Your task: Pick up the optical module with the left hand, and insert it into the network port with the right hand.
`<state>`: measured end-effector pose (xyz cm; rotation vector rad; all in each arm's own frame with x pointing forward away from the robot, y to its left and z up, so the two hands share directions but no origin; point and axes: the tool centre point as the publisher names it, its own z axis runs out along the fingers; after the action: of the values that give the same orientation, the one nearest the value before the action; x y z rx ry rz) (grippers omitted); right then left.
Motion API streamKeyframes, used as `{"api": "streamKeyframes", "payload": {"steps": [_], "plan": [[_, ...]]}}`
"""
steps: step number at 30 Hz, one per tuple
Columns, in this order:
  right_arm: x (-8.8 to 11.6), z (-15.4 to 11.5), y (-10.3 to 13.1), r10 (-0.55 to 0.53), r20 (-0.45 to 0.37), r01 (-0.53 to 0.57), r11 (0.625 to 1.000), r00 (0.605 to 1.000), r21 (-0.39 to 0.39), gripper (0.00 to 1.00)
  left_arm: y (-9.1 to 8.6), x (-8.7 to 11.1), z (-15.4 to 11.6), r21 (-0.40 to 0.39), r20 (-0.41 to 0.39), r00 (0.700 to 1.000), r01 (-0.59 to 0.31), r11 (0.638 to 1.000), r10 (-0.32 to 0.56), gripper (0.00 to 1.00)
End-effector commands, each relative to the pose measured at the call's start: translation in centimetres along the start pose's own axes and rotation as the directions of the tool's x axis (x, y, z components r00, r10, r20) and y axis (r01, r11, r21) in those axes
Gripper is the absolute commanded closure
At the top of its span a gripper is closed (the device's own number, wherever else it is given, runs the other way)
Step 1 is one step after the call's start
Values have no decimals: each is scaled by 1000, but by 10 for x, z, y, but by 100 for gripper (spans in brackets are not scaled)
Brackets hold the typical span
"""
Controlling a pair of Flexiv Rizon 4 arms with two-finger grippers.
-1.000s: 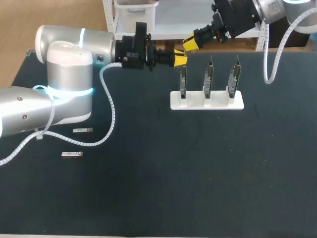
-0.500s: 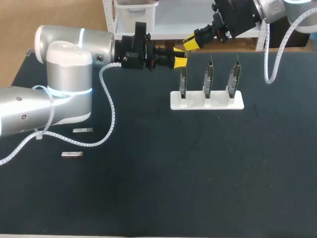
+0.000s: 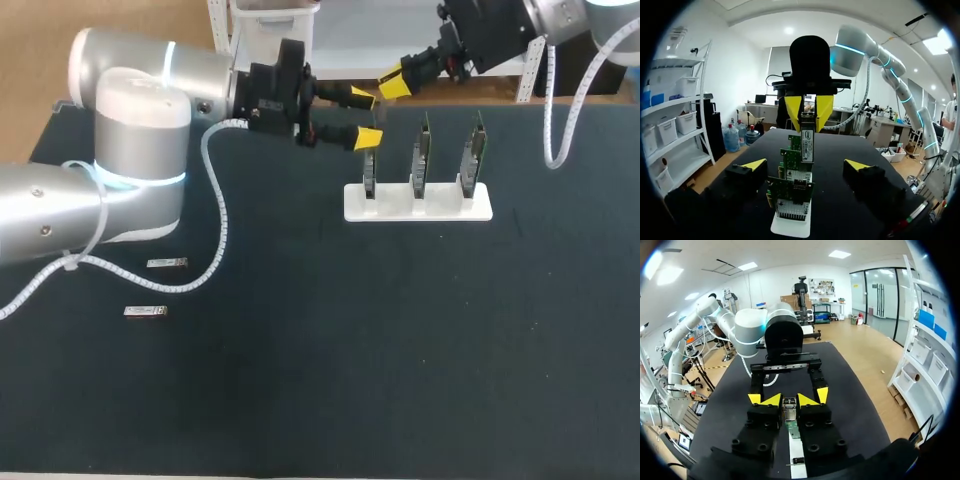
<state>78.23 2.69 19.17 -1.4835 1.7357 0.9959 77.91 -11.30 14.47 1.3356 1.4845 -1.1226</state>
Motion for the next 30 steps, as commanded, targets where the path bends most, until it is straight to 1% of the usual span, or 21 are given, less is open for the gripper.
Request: {"api": "streamKeyframes", "payload": {"steps": [1, 4, 7, 9, 11, 15, 17, 18, 20, 25, 30], "plan": [[1, -1, 4, -1, 4, 1, 1000, 1000, 7, 100, -5, -5, -8, -11, -90, 996, -23, 1000, 22, 0], [2, -1, 5, -2, 3, 2, 1000, 1000, 5, 100, -4, -4, -15, -15, -159, 986, -52, 999, 49, 0], [2, -1, 5, -2, 3, 2, 1000, 1000, 3, 100, -2, -2, -24, -20, -245, 966, -86, 996, 79, 0], [2, -1, 6, -2, 4, 2, 1000, 1000, 2, 100, 0, 2, -27, -10, -304, 948, -104, 995, 96, 0], [2, -2, 6, -2, 5, 2, 1000, 1000, 3, 100, 1, 6, -28, 1, -372, 921, -120, 993, 111, 0], [2, -1, 6, -3, 5, 3, 1000, 1000, 2, 100, 4, 16, -27, 27, -461, 878, -130, 991, 128, 0], [2, -1, 6, -3, 7, 3, 1000, 1000, 2, 100, 4, 22, -25, 45, -485, 865, -122, 992, 128, 0], [2, -1, 6, -4, 8, 4, 1000, 1000, 3, 100, 4, 25, -24, 42, -500, 857, -118, 992, 124, 0], [1, -1, 6, -5, 7, 5, 1000, 1000, 4, 100, 5, 30, -24, 46, -499, 859, -107, 993, 116, 0], [1, -1, 6, -5, 8, 5, 1000, 1000, 7, 100, 6, 40, -23, 40, -522, 847, -95, 995, 102, 0], [1, 0, 7, -6, 5, 6, 1000, 1000, 9, 100, 6, 45, -25, 42, -527, 845, -80, 996, 90, 0]]}}
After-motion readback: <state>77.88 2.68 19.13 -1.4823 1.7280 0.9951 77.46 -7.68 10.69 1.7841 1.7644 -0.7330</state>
